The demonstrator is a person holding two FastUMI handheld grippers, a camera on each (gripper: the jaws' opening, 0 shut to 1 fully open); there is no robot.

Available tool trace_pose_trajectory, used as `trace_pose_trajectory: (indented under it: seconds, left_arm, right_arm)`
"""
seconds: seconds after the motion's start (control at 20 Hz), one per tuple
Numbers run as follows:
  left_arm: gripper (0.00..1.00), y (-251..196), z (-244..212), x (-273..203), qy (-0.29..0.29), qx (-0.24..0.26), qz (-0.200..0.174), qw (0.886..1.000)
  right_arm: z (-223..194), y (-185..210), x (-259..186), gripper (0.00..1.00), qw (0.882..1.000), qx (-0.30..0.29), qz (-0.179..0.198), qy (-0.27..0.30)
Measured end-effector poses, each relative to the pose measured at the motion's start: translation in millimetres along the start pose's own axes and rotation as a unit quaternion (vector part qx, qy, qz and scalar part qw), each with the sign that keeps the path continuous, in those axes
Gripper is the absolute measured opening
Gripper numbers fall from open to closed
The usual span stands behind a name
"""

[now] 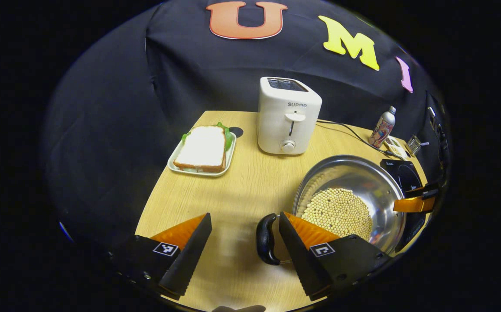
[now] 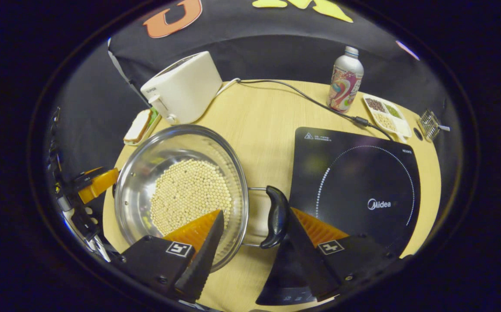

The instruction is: First push the handle of the pot to place it horizontally, then grasp the pot with both hands and set it on the induction cooktop.

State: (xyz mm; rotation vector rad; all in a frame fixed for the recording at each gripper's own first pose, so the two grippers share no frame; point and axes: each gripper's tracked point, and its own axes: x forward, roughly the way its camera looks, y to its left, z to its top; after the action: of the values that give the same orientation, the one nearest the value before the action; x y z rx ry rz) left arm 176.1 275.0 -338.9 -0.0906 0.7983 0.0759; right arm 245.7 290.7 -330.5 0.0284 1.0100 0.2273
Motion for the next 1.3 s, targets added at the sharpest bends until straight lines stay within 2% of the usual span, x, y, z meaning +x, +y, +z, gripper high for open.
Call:
trace_pose_trajectory:
  seconds: [0.05, 0.1, 0.15, 0.2, 0.25, 0.3, 0.35, 0.5, 0.8, 0.85, 0.9, 0.95, 1.0, 1.05, 1.1, 1.15, 1.2, 1.25, 1.3]
  left_arm:
    - [0.94, 4, -4, -4, 0.001, 0.0, 0.0, 1.0]
    - [0.94, 6, -6, -8, 0.0, 0.004, 0.001, 1.0]
    - [0.94, 6, -6, -10, -0.003, 0.011, 0.003, 1.0]
    - [0.94, 6, -5, -13, -0.005, 0.016, 0.002, 1.0]
    - [0.94, 8, -6, -15, -0.002, 0.018, -0.001, 1.0]
    - [0.93, 8, -5, -15, -0.003, 0.017, -0.004, 1.0]
    - [0.94, 6, -4, -16, -0.003, 0.014, -0.01, 1.0]
    - [0.95, -6, 3, -21, -0.019, 0.016, -0.035, 0.999]
    - [0.96, -23, -13, -5, 0.013, 0.025, -0.048, 0.998]
    - [0.96, -26, -17, -1, 0.021, 0.026, -0.048, 0.998]
    - [0.96, -29, -21, 2, 0.031, 0.027, -0.049, 0.998]
    - [0.96, -32, -23, 5, 0.038, 0.028, -0.05, 0.998]
    - [0.85, -34, -24, 8, 0.04, 0.032, -0.049, 0.997]
    - [0.96, -34, -24, 9, 0.039, 0.031, -0.05, 0.997]
    - [0.85, -35, -23, 9, 0.041, 0.029, -0.05, 0.997]
    - [0.84, -35, -26, 11, 0.044, 0.029, -0.05, 0.997]
    - [0.92, -35, -29, 12, 0.05, 0.03, -0.045, 0.997]
    - [0.8, -36, -32, 13, 0.058, 0.03, -0.045, 0.997]
    - [0.77, -35, -35, 15, 0.06, 0.031, -0.043, 0.997]
  right_arm:
    - [0, 3, 0, 0.9, 1.0, -0.002, 0.001, -0.001]
    - [-4, 5, 4, 0.83, 1.0, 0.0, 0.005, 0.01]
    - [-9, 11, 6, 0.82, 1.0, 0.009, 0.013, 0.016]
    - [-13, 14, 8, 0.88, 1.0, 0.012, 0.016, 0.022]
    - [-13, 14, 8, 0.82, 1.0, 0.006, 0.015, 0.021]
    - [-15, 14, 9, 0.81, 1.0, 0.003, 0.014, 0.02]
    - [-14, 14, 9, 0.87, 1.0, 0.007, 0.016, 0.018]
    - [-16, 14, 8, 0.87, 1.0, 0.011, 0.02, 0.018]
    - [-16, 14, 10, 0.87, 1.0, 0.005, 0.017, 0.016]
    - [-16, 14, 10, 0.81, 1.0, 0.003, 0.016, 0.017]
    - [-16, 14, 11, 0.87, 1.0, 0.002, 0.014, 0.017]
    - [-16, 13, 12, 0.87, 1.0, 0.0, 0.012, 0.019]
    - [-17, 12, 12, 0.87, 1.0, -0.004, 0.008, 0.02]
    - [-16, 11, 13, 0.87, 1.0, -0.004, 0.004, 0.022]
    - [-16, 9, 14, 0.84, 1.0, -0.002, 0.0, 0.021]
    - [-16, 7, 15, 0.77, 1.0, 0.0, -0.003, 0.021]
    - [-15, 6, 16, 0.67, 1.0, 0.008, -0.004, 0.018]
    - [-15, 6, 14, 0.72, 1.0, 0.012, -0.003, 0.018]
    - [-16, 6, 16, 0.67, 1.0, 0.01, -0.004, 0.02]
